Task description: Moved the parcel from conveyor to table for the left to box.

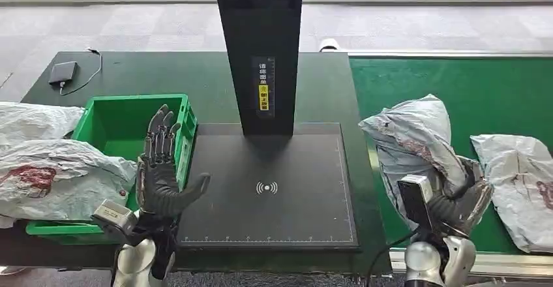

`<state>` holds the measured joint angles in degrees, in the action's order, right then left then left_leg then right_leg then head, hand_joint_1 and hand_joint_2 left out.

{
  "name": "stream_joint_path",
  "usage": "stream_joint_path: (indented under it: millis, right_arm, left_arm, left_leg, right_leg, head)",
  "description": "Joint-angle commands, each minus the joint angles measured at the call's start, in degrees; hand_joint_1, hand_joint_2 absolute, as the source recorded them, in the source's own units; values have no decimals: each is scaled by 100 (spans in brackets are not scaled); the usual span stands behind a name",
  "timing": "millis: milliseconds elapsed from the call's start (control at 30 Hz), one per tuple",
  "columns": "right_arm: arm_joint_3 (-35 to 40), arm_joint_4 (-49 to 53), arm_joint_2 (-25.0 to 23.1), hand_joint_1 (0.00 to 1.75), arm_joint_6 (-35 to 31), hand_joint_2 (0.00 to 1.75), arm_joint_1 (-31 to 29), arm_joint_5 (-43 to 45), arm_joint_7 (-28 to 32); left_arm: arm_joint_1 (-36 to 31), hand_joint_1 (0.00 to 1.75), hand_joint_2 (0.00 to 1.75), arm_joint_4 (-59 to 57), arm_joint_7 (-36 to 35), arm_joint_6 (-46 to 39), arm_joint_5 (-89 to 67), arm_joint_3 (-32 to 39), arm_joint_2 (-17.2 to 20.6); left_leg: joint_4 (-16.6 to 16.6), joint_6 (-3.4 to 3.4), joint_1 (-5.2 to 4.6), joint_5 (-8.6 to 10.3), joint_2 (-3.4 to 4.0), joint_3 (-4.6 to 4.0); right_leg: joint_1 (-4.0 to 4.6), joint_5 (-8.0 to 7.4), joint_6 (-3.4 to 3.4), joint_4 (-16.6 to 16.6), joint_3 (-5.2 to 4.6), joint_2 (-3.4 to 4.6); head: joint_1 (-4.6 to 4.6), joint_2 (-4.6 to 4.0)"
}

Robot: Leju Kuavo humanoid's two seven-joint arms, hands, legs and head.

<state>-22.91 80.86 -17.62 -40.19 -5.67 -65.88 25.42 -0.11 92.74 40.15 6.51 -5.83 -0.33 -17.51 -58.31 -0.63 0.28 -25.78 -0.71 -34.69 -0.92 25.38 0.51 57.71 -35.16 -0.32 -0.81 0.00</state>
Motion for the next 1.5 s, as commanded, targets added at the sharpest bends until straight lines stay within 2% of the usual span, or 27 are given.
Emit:
stream_joint_path:
  millis: [33,233,267,300,333,367,467,533,567,633,667,867,967,1200,1267,1367,1467,1500]
  right_arm:
    - [-236,800,-238,175,19,175,146,11,-25]
    - [-190,692,-238,175,19,175,123,-79,-34]
    - [9,428,-238,175,19,175,145,159,274]
    - [295,63,-238,175,19,175,160,199,311]
    - [694,-315,-146,175,19,175,-89,173,-3]
    - [586,-372,-238,175,19,175,34,340,357]
    - [586,-372,-238,175,19,175,34,340,357]
    - [1291,-1558,-129,175,19,175,-275,482,528]
    - [1915,-2274,-13,175,646,175,-518,389,416]
    - [2098,-2749,-104,175,256,175,-715,341,275]
    - [2098,-2749,-104,175,256,175,-715,341,275]
    - [2152,-2860,-31,175,190,175,-754,463,308]
    - [2519,-3466,9,175,247,175,-1063,516,112]
    - [2746,-4258,-147,175,351,175,-1537,872,196]
    - [2754,-4556,-181,175,588,175,-1724,1271,408]
    - [2754,-4556,-181,175,588,175,-1724,1271,408]
    - [2706,-4653,-204,175,938,175,-1782,1591,596]
    - [2723,-4729,-209,175,1366,175,-1822,1853,761]
  left_arm:
    - [-230,0,175,-410,-15,-57,7,-130,19]
    - [-264,0,175,-450,-15,-88,22,-147,35]
    - [-267,0,175,-448,-15,-116,20,-154,45]
    - [-335,0,175,-501,-15,-167,27,-148,64]
    - [-261,0,175,-427,-15,-64,-26,-90,23]
    - [-269,0,175,-436,-15,-80,-4,-108,45]
    - [-269,0,175,-436,-15,-80,-4,-108,45]
    - [-311,0,175,-502,-15,-88,46,-167,118]
    - [-387,0,175,-638,-15,-39,52,-199,133]
    - [-428,0,175,-680,-15,-66,54,-216,130]
    - [-428,0,175,-680,-15,-66,54,-216,130]
    - [-418,0,175,-670,-15,-77,64,-228,141]
    - [-531,0,175,-768,-15,-35,61,-305,139]
    - [-763,0,175,-983,-15,-82,3,-392,81]
    - [-770,0,175,-972,-15,-108,-11,-420,86]
    - [-770,0,175,-972,-15,-108,-11,-420,86]
    - [-775,0,175,-973,-15,-100,-20,-423,87]
    - [-808,0,175,-1015,-15,-93,-27,-421,89]
  left_leg:
    - [8,0,0,-1,-1,20]
    - [8,-2,2,-2,10,24]
    - [7,-1,2,-1,15,22]
    - [5,-2,4,-1,19,18]
    - [15,-3,5,-4,26,38]
    - [12,-3,6,-3,27,32]
    - [13,-3,9,-5,41,32]
    - [15,-3,7,-4,46,37]
    - [15,-4,10,-3,54,36]
    - [22,-4,13,-5,83,48]
    - [17,-5,18,-7,94,43]
    - [14,-6,14,4,41,32]
    - [13,-5,9,3,49,31]
    - [7,-6,11,7,45,20]
    - [10,-6,13,7,50,27]
    - [13,-9,10,10,44,27]
    - [10,-9,12,8,40,27]
    - [9,-9,10,9,40,24]
  right_leg:
    - [1,4,-5,-7,23,-6]
    - [4,1,-5,-8,22,7]
    - [3,-2,-5,-7,17,12]
    - [5,-4,-4,-7,14,17]
    - [7,-3,-7,-16,32,23]
    - [7,-4,-7,-14,26,24]
    - [11,-8,-7,-15,26,38]
    - [8,-7,-8,-14,27,43]
    - [11,-11,-8,-17,25,51]
    - [15,-20,-9,-25,33,78]
    - [19,-23,-9,-20,28,91]
    - [16,-11,-12,-13,24,40]
    - [11,-11,-10,-7,21,46]
    - [12,-14,-11,-2,12,44]
    - [14,-16,-12,-7,18,48]
    - [11,-15,-14,-7,18,42]
    - [14,-14,-15,-7,20,39]
    - [12,-13,-15,-3,16,39]
  head:
    - [-2,0]
    - [-2,-2]
    - [-2,0]
    - [-2,0]
    - [-2,0]
    - [-2,0]
    - [-2,0]
    - [-2,0]
    - [-2,0]
    - [-2,0]
    - [-4,0]
    - [-2,0]
    - [-2,-2]
    - [0,0]
    - [-2,0]
    - [-2,0]
    - [-2,0]
    - [-2,-2]
